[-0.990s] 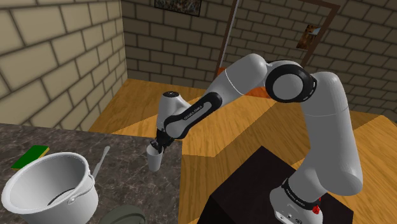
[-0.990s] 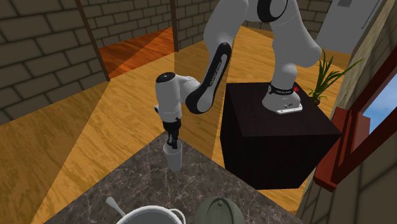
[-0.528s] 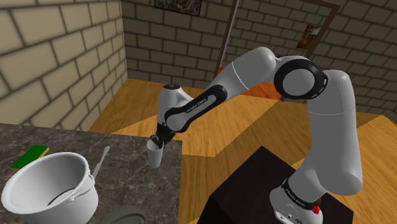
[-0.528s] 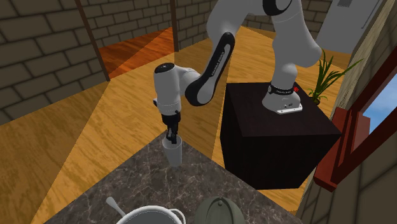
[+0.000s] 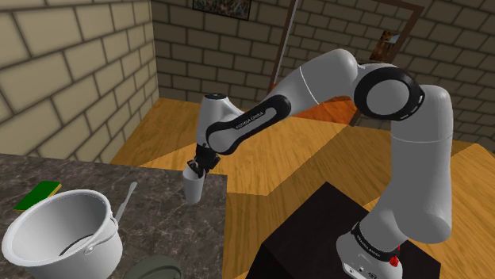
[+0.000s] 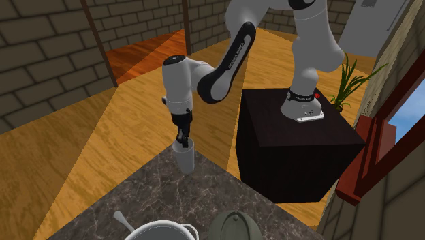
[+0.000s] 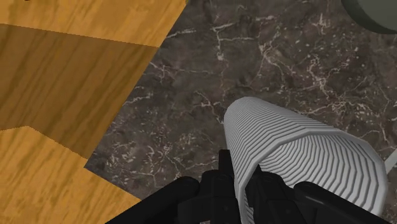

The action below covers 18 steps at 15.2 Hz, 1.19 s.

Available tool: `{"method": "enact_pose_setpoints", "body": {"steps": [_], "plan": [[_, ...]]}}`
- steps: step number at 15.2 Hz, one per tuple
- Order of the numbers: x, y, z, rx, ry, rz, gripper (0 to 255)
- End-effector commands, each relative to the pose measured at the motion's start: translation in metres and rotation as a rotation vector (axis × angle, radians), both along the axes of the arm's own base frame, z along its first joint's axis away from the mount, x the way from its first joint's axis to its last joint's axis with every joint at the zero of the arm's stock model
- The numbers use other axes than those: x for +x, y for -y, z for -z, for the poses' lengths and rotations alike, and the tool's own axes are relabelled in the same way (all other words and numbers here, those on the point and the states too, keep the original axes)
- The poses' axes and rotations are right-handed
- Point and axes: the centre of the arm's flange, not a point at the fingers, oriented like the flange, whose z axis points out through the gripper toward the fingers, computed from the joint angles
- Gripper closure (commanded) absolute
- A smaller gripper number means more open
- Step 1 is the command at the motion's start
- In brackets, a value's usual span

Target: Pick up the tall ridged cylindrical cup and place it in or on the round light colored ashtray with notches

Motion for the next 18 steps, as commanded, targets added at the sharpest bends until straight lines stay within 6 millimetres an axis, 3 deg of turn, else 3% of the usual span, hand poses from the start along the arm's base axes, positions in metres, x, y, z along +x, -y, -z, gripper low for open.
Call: {"method": "enact_pose_setpoints", "body": {"steps": [1,3,18], "plan": [[0.0,-0.001,-0.011,0.0,0.0,0.0,255],[0.0,-0.001,-0.017,0.0,0.0,0.0,255],[-0.114,-0.16,-0.047,0.0,0.0,0.0,255]]}}
